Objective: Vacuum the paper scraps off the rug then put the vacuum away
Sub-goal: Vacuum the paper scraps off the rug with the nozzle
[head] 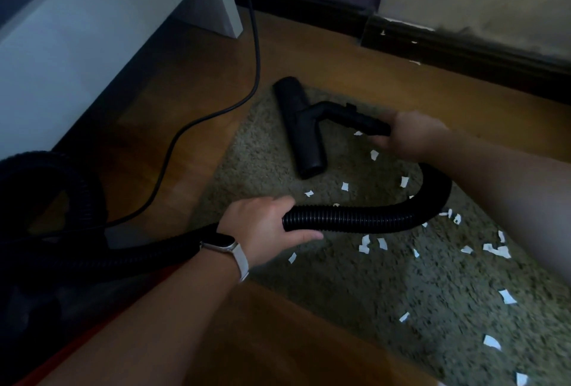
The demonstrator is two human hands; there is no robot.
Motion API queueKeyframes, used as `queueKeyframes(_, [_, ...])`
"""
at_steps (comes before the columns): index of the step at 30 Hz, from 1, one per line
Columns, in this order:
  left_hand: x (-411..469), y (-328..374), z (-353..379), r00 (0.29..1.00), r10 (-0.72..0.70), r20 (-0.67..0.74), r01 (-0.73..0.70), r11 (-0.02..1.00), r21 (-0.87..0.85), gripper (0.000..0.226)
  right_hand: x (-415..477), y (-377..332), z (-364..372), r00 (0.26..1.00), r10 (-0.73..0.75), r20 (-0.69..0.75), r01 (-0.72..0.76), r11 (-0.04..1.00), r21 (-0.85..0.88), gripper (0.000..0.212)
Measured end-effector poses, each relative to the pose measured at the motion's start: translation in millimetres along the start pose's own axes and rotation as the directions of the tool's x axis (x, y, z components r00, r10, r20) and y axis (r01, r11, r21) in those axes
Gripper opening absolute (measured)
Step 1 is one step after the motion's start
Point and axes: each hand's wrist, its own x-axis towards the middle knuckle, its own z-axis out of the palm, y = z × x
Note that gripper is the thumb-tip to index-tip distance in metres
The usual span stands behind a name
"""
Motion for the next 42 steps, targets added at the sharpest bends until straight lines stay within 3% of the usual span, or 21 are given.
queueKeyframes(4, [-6.8,-3.3,4.4,1.0,-0.004,0.006,0.004,1.0,-0.012,0.073,1.8,-7.3,2.9,0.999,-0.036,0.036,0.037,0.999,-0.028,0.037])
queueKeyframes(15, [12.6,21.5,5.5,1.0,0.014,-0.025,-0.015,0.999,-0.036,0.07,-25.6,60.8,2.0,0.987,0.16,0.034,-0.163,0.974,0.156,0.035])
queueKeyframes(27, [8.0,46.5,4.6,0.998,0.055,-0.043,-0.056,0.998,-0.024,0.065,-58.3,87.5,2.0,0.992,0.128,0.007,-0.128,0.979,0.158,0.029])
queueKeyframes(33, [10.3,56.1,1.5,0.993,0.113,0.031,-0.113,0.994,0.003,0.062,-87.3,104.3,14.0,0.991,0.126,0.034,-0.13,0.979,0.158,0.019])
queueKeyframes(37, [12.3,59.2,4.6,0.992,0.113,0.057,-0.115,0.993,0.023,0.072,-95.2,109.0,20.0,0.987,0.16,0.035,-0.163,0.968,0.189,0.025])
queueKeyframes(42, [11.3,56.2,4.4,0.99,0.123,0.067,-0.124,0.992,0.014,0.063,-90.0,89.3,29.4,0.99,0.126,0.063,-0.136,0.965,0.223,0.033])
